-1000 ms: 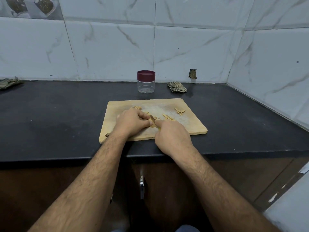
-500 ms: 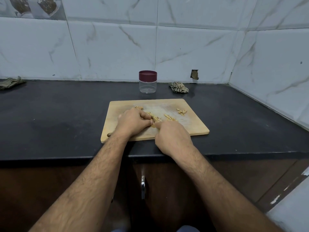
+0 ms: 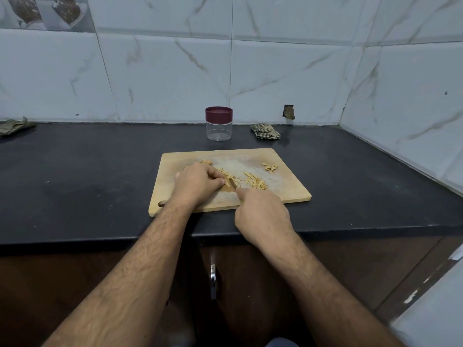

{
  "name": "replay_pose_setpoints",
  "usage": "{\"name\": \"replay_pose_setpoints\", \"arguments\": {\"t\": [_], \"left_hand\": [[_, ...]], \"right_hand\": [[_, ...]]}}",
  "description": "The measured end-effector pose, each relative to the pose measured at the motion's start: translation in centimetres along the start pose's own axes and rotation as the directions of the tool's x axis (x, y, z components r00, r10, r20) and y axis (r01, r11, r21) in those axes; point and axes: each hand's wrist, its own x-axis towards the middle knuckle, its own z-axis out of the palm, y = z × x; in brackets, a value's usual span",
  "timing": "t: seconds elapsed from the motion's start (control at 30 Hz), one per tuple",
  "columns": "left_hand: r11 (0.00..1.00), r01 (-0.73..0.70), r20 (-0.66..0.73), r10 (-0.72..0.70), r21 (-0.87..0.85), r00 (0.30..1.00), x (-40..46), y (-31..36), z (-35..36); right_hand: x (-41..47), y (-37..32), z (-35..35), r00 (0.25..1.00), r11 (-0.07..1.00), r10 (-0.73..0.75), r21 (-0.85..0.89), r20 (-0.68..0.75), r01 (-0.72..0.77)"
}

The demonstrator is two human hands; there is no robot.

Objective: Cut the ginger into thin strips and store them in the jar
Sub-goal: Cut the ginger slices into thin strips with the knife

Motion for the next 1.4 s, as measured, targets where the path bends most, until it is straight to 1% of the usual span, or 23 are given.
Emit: {"name": "replay_pose_setpoints", "arguments": {"t": [0.13,0.3,0.53,0.87,1.03,1.27,1.4], "left_hand": [[0.999,-0.014,-0.027,0.013,-0.046,1.0,0.0,-0.2,0.1],[0.999,-0.028,-0.019,0.027,-0.044,0.999,-0.1,-0.1,0.1],[0.999,-0.009,-0.012,0.008,-0.041,1.0,0.2,-0.4,0.2],[1.0,-0.007,-0.025,0.006,-0.016,1.0,0.0,0.0,0.0],[1.0,-0.002,-0.023,0.002,-0.004,1.0,-0.1,0.0,0.0],[1.0,-0.024,-0.008,0.024,-0.014,1.0,-0.2,0.1,-0.2],[0.999,-0.026,-0.024,0.025,-0.046,0.999,-0.2,0.1,-0.2]], "right_hand": [[-0.1,0.3,-0.1,1.0,1.0,0.001,0.014,-0.014,-0.001],[0.5,-0.1,-0.3,1.0,1.0,-0.018,0.025,-0.015,0.018],[1.1,-0.5,-0.1,0.999,0.999,-0.05,-0.002,-0.01,0.05],[1.7,-1.3,-0.1,0.999,0.998,-0.035,-0.047,0.019,0.035],[-0.1,-0.2,-0.2,0.997,0.996,-0.047,-0.075,0.059,0.051],[-0.1,-0.1,-0.4,0.999,1.0,-0.016,-0.017,0.03,0.017],[0.1,-0.1,-0.3,1.0,0.999,0.011,0.035,0.029,-0.012]]}}
